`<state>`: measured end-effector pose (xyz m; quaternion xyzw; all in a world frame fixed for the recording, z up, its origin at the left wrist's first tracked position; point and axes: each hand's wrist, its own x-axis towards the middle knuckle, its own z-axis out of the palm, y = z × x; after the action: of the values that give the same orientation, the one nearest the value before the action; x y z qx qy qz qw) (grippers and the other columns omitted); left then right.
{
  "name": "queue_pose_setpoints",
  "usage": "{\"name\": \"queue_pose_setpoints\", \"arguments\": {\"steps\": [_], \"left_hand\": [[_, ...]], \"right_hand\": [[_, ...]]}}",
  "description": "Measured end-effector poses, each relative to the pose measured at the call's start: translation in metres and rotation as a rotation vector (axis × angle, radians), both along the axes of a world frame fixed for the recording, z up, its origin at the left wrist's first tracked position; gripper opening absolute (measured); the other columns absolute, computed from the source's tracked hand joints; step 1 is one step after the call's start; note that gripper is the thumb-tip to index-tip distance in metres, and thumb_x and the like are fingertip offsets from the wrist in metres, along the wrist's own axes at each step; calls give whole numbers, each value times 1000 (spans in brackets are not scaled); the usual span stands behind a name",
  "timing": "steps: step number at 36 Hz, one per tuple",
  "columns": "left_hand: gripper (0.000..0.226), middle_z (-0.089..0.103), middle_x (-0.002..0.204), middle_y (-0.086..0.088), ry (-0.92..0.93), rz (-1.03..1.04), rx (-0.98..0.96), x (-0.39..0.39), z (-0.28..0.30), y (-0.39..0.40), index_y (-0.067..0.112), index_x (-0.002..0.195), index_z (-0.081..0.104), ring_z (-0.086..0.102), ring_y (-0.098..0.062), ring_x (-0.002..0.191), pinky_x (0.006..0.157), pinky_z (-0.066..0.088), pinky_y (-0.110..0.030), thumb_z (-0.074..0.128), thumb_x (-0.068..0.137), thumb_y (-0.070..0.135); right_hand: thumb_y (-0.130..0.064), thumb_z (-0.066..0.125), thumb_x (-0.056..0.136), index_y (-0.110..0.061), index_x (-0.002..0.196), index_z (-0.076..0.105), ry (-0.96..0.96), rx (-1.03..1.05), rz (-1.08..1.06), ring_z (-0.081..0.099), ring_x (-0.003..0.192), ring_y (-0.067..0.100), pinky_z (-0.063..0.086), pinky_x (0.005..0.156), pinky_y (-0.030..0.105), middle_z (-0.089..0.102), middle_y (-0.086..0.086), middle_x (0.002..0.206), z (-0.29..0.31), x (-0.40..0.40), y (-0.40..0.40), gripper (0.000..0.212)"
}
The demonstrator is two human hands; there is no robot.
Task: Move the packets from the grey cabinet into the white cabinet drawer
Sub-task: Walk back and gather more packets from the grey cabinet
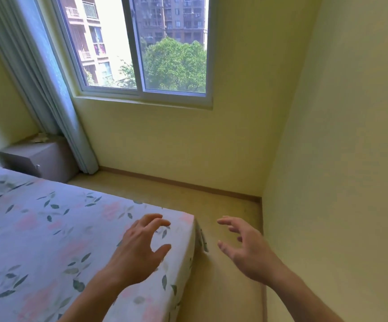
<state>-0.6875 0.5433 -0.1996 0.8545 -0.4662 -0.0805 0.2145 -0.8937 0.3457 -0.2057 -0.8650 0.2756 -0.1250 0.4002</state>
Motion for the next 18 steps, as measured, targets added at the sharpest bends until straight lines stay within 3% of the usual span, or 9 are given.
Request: {"name": "queue_pose_setpoints", "arguments": {"steps": [7,18], "left_hand": [[45,38,145,27,23,199,-38,50,9,-81,46,129,51,43,-4,133,112,38,-28,68,88,50],[47,37,146,27,16,434,-65,159,6,-191,45,132,49,38,0,133,113,33,-24,68,89,51]], "right_hand": [[-40,69,90,-43,138,48,20,3,148,45,128,-3,44,112,32,44,-31,139,24,91,-130,52],[-38,71,90,-47,136,48,7,-32,408,46,126,-8,43,112,28,43,-35,140,35,257,-269,52]]}}
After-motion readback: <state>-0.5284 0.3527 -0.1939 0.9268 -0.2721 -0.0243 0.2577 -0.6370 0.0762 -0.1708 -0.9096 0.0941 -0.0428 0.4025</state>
